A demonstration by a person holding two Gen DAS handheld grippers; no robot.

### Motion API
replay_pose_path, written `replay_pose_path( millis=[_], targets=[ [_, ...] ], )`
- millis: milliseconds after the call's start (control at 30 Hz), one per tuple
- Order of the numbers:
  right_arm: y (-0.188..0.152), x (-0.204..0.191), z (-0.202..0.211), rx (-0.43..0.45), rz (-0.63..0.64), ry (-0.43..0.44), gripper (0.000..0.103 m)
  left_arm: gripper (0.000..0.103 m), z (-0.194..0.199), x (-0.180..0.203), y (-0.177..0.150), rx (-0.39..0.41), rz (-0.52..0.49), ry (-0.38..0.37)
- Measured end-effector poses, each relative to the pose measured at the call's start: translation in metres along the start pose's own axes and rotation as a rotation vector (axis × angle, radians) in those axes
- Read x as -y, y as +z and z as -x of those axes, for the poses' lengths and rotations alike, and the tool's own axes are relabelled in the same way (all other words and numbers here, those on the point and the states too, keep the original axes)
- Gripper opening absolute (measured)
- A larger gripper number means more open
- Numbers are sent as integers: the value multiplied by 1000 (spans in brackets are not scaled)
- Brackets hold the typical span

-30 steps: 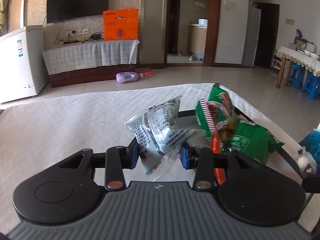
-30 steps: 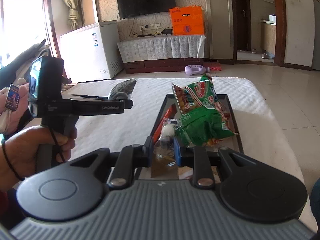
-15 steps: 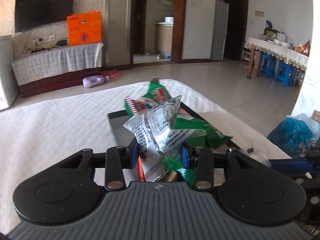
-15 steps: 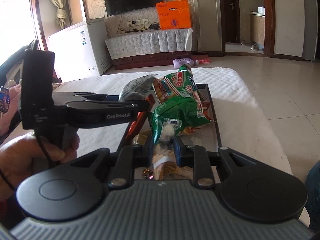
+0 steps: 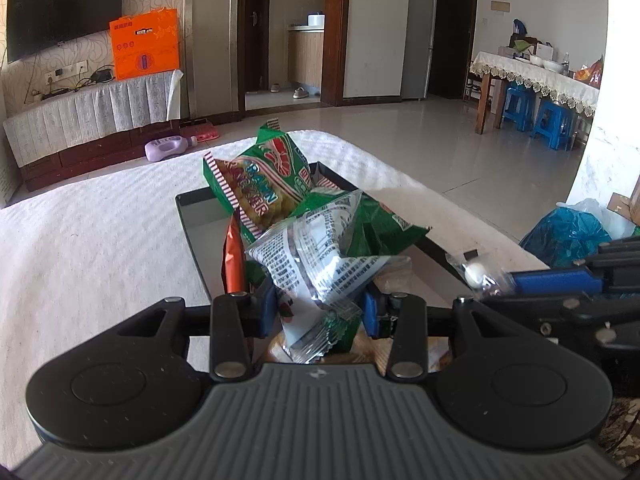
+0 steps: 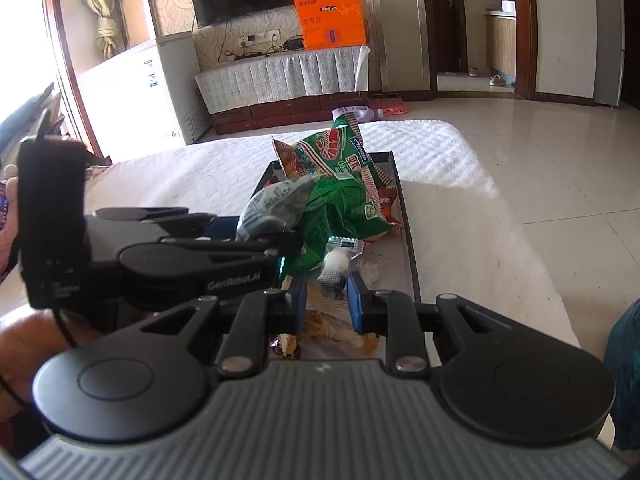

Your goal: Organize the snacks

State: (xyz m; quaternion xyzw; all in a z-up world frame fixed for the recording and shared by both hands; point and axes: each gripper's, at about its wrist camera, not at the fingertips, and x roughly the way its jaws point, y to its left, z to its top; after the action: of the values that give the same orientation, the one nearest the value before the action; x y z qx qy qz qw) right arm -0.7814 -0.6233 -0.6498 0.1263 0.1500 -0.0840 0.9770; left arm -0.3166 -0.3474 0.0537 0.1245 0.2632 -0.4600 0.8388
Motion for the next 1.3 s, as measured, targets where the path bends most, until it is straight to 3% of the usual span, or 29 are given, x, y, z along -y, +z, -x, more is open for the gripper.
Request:
replay_pose_path(
  millis=[233,533,700,867,967,1133,1267,1300],
  targets=[
    [-2,0,-8,-25,15,-31,25,61,17,-3,-9,10,-17,-5],
    [3,-3,-22,-25,-4,-35,25,71,39,-14,-18,25,-35,-69],
    [8,-5,-33,-33,-25,-28,25,94,59,-22,-19,80,-14,-48],
    [8,-8,-43,-50,-23,-37,25,103,76,-32,-20,100,34,-87],
    [7,-10,-45,-56,-27,-43,25,103,85,-31,-22,106,43,-30],
    [8,-12,-46,-55,-22,-45,26,103,94,-21,-26,67,0,146],
    [8,-11,-45,-57,-28,-44,26,103,104,-22,-30,54,25,180],
    [8,-10,-45,-54,-31,-43,33,103,106,-21,-32,51,28,196]
  ],
)
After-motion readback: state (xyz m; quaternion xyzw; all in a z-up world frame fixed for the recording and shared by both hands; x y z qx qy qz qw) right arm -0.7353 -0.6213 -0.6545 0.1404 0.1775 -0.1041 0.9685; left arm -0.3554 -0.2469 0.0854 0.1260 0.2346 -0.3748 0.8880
